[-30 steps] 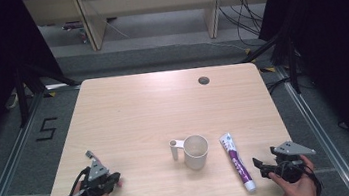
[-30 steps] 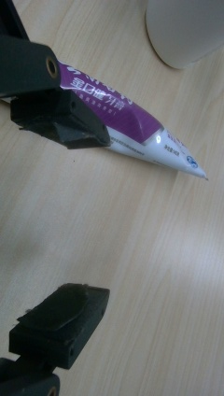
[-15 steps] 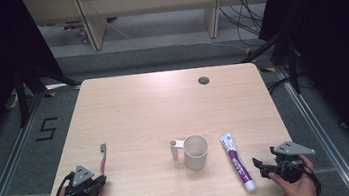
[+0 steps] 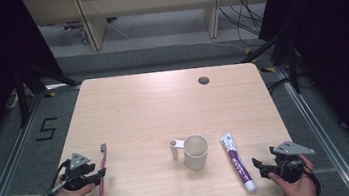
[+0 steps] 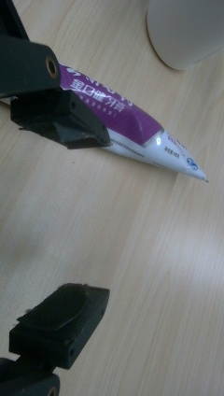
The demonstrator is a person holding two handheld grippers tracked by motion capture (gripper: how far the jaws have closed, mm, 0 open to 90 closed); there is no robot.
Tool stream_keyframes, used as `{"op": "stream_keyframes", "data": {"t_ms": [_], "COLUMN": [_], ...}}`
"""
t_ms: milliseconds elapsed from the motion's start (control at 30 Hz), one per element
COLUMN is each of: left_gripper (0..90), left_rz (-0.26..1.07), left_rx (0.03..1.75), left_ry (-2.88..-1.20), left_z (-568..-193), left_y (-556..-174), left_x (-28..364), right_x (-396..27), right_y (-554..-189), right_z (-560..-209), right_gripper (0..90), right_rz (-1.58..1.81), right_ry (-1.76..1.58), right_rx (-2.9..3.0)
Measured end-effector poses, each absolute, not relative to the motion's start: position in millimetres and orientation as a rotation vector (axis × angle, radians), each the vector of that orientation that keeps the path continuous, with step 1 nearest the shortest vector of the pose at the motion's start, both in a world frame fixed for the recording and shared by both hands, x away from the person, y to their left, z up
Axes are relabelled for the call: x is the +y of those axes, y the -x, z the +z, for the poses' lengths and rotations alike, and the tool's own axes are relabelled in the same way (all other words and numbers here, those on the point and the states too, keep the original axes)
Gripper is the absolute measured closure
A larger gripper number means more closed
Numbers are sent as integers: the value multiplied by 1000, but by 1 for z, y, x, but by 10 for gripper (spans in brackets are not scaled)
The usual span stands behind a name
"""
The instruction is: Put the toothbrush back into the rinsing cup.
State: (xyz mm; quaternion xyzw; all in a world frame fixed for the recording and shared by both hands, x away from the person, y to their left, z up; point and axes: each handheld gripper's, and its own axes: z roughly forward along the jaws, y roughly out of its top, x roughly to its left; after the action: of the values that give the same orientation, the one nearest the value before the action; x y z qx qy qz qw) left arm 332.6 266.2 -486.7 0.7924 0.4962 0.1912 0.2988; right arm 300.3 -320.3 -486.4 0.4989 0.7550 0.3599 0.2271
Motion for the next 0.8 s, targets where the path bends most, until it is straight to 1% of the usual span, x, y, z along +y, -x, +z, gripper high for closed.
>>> {"op": "stream_keyframes", "data": {"t_ms": [33, 100, 167, 200, 233, 333, 367, 500, 533, 567, 667, 700, 767, 800], "left_gripper": [534, 525, 525, 529, 536, 552, 555, 572, 582, 600, 619, 650, 662, 683], "left_rz": [503, 449, 433, 413, 403, 402, 374, 348, 353, 336, 321, 321, 313, 300], "left_rx": [1323, 1348, 1364, 1357, 1363, 1357, 1358, 1362, 1358, 1366, 1361, 1363, 1365, 1355], "left_ry": [-2114, -2163, -2168, -2232, -2261, -2269, -2301, -2330, -2325, -2354, -2369, -2386, -2391, -2408], "left_z": [-487, -488, -488, -486, -485, -486, -485, -486, -488, -487, -488, -487, -487, -488], "left_y": [-335, -343, -346, -350, -353, -356, -359, -362, -363, -364, -366, -367, -368, -370], "left_x": [266, 263, 262, 263, 262, 261, 261, 260, 260, 259, 260, 260, 261, 261], "right_x": [-320, -322, -322, -322, -322, -322, -322, -322, -322, -323, -322, -322, -322, -322], "right_y": [-300, -301, -301, -301, -301, -302, -301, -301, -301, -301, -301, -301, -301, -301], "right_z": [-486, -486, -486, -486, -486, -487, -486, -486, -486, -486, -487, -487, -487, -487], "right_gripper": [236, 237, 236, 237, 237, 237, 237, 237, 237, 238, 238, 238, 238, 238], "right_rz": [992, 978, 981, 979, 980, 993, 989, 983, 984, 984, 995, 992, 993, 992], "right_ry": [-1375, -1338, -1338, -1338, -1338, -1347, -1354, -1336, -1336, -1334, -1355, -1350, -1351, -1351], "right_rx": [2080, 2088, 2088, 2089, 2090, 2091, 2094, 2087, 2088, 2089, 2094, 2092, 2092, 2092]}}
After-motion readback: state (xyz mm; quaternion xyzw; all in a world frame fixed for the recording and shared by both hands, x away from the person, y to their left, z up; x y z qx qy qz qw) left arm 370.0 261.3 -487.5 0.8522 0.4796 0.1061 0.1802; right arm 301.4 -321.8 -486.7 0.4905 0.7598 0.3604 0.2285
